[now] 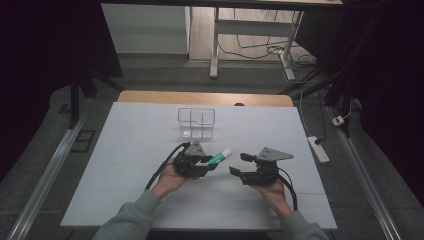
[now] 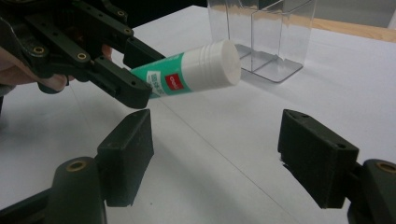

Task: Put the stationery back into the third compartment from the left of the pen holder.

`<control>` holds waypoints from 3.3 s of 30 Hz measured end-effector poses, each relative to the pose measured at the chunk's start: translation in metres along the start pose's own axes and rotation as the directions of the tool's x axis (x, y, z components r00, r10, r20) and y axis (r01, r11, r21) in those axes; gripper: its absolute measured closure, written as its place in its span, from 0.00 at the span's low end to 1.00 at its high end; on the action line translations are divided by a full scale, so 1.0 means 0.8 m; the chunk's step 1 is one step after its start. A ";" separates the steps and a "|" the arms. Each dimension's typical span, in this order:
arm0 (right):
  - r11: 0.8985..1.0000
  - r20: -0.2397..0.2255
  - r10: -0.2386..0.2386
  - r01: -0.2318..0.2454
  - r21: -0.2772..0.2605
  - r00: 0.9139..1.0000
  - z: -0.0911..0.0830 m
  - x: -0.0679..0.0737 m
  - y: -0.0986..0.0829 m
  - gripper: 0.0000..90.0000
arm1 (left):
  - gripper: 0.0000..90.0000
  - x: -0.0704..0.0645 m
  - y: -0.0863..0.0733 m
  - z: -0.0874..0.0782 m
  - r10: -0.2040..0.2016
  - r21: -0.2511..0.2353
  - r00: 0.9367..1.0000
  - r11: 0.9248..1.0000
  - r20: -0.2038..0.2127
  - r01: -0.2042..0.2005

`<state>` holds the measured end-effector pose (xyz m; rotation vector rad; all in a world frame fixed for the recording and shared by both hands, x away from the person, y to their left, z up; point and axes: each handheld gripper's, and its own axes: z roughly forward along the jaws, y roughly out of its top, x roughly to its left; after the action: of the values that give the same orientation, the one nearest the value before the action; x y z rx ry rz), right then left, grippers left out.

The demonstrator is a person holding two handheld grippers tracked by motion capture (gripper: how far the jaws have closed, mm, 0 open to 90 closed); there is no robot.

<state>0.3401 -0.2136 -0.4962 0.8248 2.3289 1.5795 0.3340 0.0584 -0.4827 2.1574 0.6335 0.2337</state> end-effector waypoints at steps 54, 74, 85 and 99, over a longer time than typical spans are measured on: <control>0.991 -0.143 0.040 -0.057 -0.117 0.989 0.005 0.006 0.020 0.71 | 0.51 -0.016 -0.003 0.022 0.095 0.037 0.995 0.995 -0.033 -0.094; 0.989 -0.081 0.039 -0.050 -0.142 0.996 -0.006 -0.004 0.022 0.71 | 0.39 0.003 -0.012 -0.003 0.032 0.060 0.997 0.998 -0.075 -0.027; 0.989 -0.068 0.043 -0.052 -0.138 0.997 -0.008 -0.008 0.022 0.71 | 0.36 0.011 -0.037 -0.028 -0.002 0.070 0.993 0.997 -0.117 0.011; 0.987 -0.059 0.044 -0.052 -0.151 0.997 -0.010 -0.013 0.028 0.71 | 0.37 0.020 -0.082 -0.078 -0.074 0.026 0.978 0.996 -0.194 0.080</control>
<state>0.3522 -0.2198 -0.4742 0.8173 2.2063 1.7966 0.3005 0.1426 -0.4961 2.1533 0.8349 0.3959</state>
